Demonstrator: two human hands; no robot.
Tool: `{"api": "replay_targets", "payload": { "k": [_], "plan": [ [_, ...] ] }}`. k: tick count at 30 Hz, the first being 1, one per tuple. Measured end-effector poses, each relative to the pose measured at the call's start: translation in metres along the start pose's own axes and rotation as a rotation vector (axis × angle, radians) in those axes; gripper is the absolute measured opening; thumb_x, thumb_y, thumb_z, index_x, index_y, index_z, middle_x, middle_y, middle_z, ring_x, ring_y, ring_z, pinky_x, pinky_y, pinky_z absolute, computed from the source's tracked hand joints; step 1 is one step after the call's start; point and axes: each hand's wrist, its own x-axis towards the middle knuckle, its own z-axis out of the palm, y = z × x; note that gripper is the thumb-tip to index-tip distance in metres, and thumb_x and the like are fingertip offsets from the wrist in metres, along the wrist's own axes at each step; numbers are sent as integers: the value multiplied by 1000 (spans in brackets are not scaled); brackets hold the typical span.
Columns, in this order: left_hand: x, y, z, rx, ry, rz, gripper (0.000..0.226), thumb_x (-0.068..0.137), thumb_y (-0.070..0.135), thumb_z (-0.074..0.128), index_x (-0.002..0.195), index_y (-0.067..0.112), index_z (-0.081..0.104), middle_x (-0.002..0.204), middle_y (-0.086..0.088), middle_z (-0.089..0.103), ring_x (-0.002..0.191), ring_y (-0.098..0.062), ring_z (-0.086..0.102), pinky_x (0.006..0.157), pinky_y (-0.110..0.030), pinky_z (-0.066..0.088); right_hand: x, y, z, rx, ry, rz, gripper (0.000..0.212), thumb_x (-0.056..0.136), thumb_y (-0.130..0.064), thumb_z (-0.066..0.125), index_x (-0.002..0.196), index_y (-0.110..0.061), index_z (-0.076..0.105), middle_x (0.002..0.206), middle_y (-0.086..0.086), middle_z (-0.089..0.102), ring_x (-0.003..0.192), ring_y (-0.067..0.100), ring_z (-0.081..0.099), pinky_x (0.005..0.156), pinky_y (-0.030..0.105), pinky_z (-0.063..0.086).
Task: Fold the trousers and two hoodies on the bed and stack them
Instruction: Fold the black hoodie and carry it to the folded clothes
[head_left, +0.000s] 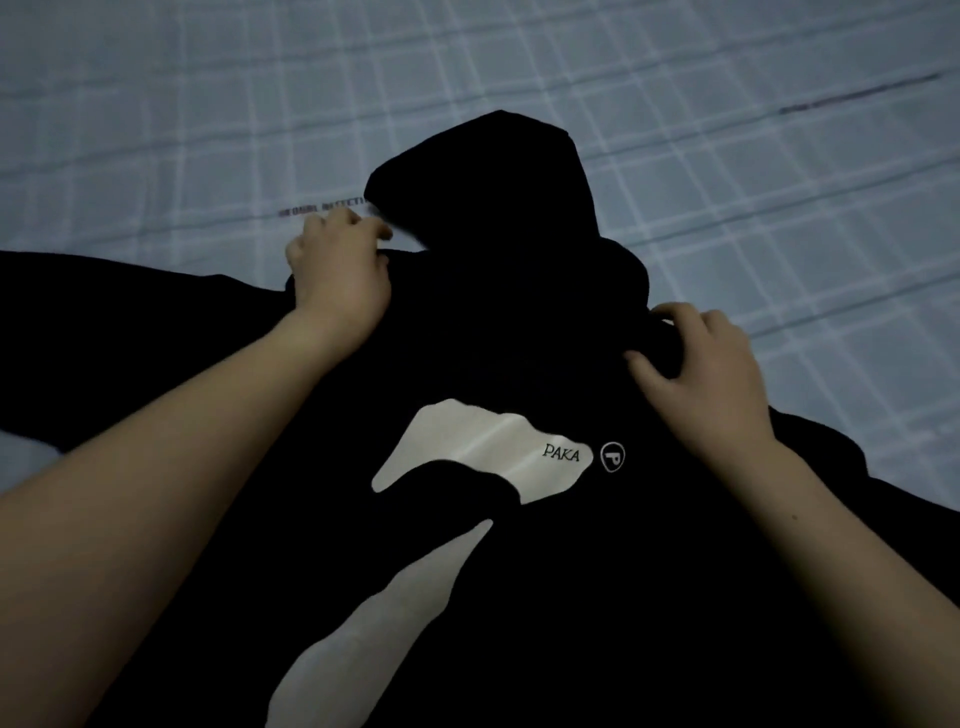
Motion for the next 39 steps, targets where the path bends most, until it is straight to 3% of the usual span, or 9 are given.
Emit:
{"api": "replay_targets", "payload": {
  "k": [3, 6, 9, 13, 16, 20, 23, 34, 39],
  "plan": [
    [-12, 18, 0, -190, 81, 151, 36, 98, 18, 47, 131, 9, 58, 126, -17, 56, 118, -35, 49, 97, -39, 36, 5, -6, -13, 157, 7, 34, 55, 87, -61, 42, 136, -37, 48, 123, 1, 55, 119, 23, 50, 91, 39, 41],
    [9, 21, 0, -461, -106, -80, 48, 100, 33, 48, 144, 16, 44, 138, -13, 50, 124, -28, 49, 96, -29, 35, 33, -19, -15, 316, -9, 55, 51, 98, -50, 45, 145, -31, 45, 138, 5, 52, 125, 25, 52, 106, 45, 41],
    [38, 23, 7, -696, -163, -302, 59, 98, 34, 53, 150, 21, 29, 141, -9, 48, 94, -11, 61, 79, -15, 37, 74, -37, -12, 443, -45, 75, 48, 100, -41, 50, 147, -28, 46, 141, 5, 52, 124, 22, 54, 108, 39, 40],
    [70, 27, 20, -962, -153, -483, 75, 95, 29, 60, 153, 33, 14, 146, -17, 39, 118, -35, 56, 86, -38, 55, 124, -66, 0, 582, -183, 73, 57, 96, -45, 58, 149, -31, 42, 144, 3, 51, 130, 17, 51, 106, 28, 37],
    [85, 38, 24, -1039, -134, -392, 75, 91, 12, 62, 152, 32, 23, 145, -12, 41, 123, -37, 54, 101, -44, 49, 144, -82, 10, 608, -222, 6, 65, 91, -21, 68, 150, -25, 41, 137, 6, 58, 121, 17, 59, 107, 29, 43],
    [87, 54, 14, -1153, -48, -150, 73, 87, -4, 61, 148, 25, 35, 142, 1, 39, 132, -28, 47, 106, -50, 44, 146, -83, -1, 731, -120, -41, 66, 82, 10, 63, 140, -20, 53, 113, 11, 66, 71, 8, 64, 66, 16, 51],
    [84, 64, -12, -1217, 2, -19, 74, 86, -2, 62, 147, 30, 36, 146, 1, 38, 136, -21, 42, 105, -50, 46, 137, -80, -30, 820, 15, -59, 66, 81, 15, 59, 136, -20, 56, 101, 0, 69, 60, 13, 59, 60, 21, 50],
    [-26, 72, -112, -1386, -53, 186, 58, 90, 16, 68, 136, 44, 47, 141, 7, 50, 130, -12, 51, 85, -34, 57, 19, -76, -124, 1046, 59, -216, 53, 90, 2, 67, 136, -21, 57, 78, -11, 67, 68, 5, 64, 71, 16, 53],
    [-116, 25, -114, -1212, -79, 127, 60, 77, -11, 73, 119, 30, 60, 117, 16, 67, 114, 1, 60, 88, -9, 46, -80, -51, -94, 756, 76, -397, 65, 87, 6, 69, 126, -44, 55, 98, -19, 65, 91, -3, 62, 87, 11, 45]
  ]
}}
